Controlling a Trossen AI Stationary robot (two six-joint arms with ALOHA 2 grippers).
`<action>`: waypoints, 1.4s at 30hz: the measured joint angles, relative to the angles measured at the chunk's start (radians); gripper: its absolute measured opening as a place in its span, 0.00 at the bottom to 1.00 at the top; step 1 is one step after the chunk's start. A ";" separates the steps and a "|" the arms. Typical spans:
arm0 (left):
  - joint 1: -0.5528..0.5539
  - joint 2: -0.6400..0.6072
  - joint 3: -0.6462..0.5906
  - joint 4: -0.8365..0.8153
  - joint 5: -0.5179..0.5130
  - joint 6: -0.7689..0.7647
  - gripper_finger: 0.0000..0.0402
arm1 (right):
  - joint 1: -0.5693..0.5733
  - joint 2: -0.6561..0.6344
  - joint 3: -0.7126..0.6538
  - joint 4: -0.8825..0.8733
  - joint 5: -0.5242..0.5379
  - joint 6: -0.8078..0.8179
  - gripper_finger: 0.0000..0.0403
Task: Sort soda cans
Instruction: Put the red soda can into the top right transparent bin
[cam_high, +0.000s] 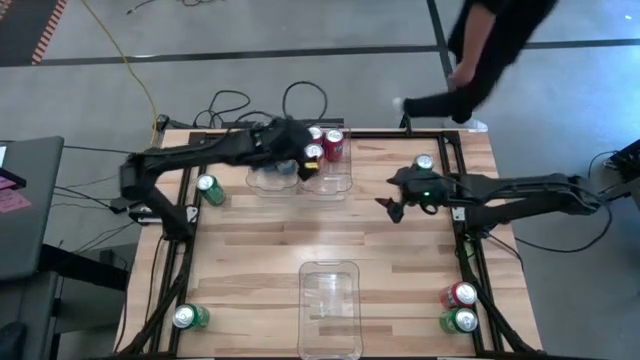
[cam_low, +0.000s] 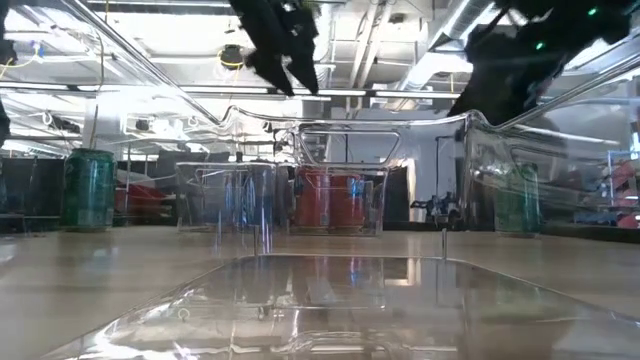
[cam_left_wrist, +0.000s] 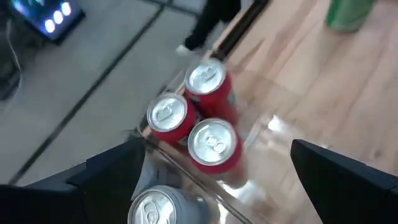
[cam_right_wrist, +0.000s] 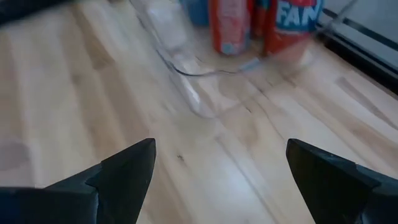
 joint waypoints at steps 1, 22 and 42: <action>-0.018 -0.033 -0.032 0.023 -0.009 -0.003 0.99 | 0.010 -0.026 0.000 -0.009 -0.003 0.009 0.94; -0.372 -0.528 -0.795 0.691 -0.120 -0.124 0.99 | 0.224 -0.038 -0.001 -0.012 0.010 0.217 0.94; -0.570 -0.526 -0.937 1.103 -0.245 0.042 0.99 | 0.585 0.044 0.234 -0.677 -0.131 0.910 0.94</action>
